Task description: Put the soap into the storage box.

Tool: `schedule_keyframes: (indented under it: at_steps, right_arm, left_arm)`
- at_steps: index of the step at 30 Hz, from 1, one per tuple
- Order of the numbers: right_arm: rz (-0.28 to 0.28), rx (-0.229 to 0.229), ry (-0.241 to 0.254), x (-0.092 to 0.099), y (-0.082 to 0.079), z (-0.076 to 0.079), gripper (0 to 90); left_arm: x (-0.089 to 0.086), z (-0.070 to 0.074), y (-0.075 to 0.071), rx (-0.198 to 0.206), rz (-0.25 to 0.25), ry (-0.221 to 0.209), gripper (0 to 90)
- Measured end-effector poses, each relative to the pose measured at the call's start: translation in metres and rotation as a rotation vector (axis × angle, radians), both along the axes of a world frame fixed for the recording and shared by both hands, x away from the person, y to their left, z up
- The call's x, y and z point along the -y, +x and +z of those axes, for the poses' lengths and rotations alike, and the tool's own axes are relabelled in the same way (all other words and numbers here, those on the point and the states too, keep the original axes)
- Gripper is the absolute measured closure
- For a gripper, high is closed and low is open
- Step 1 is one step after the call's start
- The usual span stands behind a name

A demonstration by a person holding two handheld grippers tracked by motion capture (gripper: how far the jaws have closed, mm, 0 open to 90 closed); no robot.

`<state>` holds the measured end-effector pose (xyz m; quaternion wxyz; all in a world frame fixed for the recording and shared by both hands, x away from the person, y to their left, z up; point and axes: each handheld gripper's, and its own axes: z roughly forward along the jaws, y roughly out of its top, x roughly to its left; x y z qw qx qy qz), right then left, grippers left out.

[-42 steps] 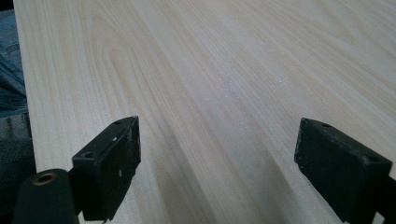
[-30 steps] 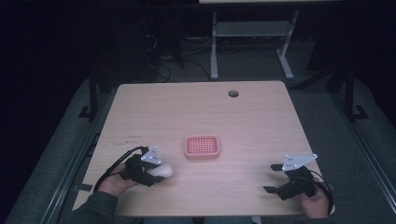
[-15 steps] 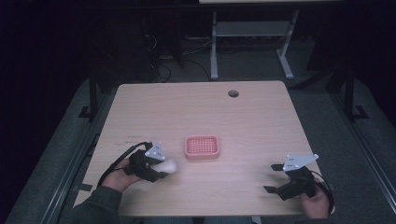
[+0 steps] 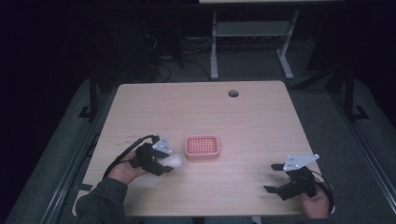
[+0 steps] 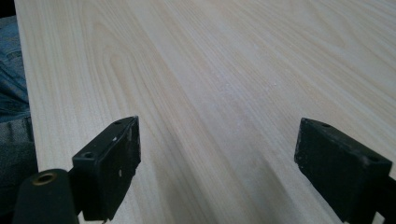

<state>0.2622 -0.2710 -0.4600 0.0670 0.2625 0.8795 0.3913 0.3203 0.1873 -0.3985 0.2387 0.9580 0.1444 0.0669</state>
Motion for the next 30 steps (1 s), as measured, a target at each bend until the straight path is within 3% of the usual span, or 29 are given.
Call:
schedule_keyframes:
  at_steps: [5, 20, 30]
  right_arm:
    - [-0.002, -0.006, 0.006, 0.001, 0.0, 0.0, 14.2]
    - [0.0, 0.005, 0.018, 0.002, 0.0, 0.0, 14.2]
    - [-0.004, 0.007, 0.027, 0.003, 0.0, 0.0, 14.2]
  left_arm:
    - [0.005, 0.003, 0.005, -0.002, -0.006, 0.013, 49.3]
    - [0.023, 0.013, 0.021, 0.001, -0.042, -0.001, 49.3]
    - [0.034, 0.014, 0.037, -0.019, -0.048, -0.005, 49.3]
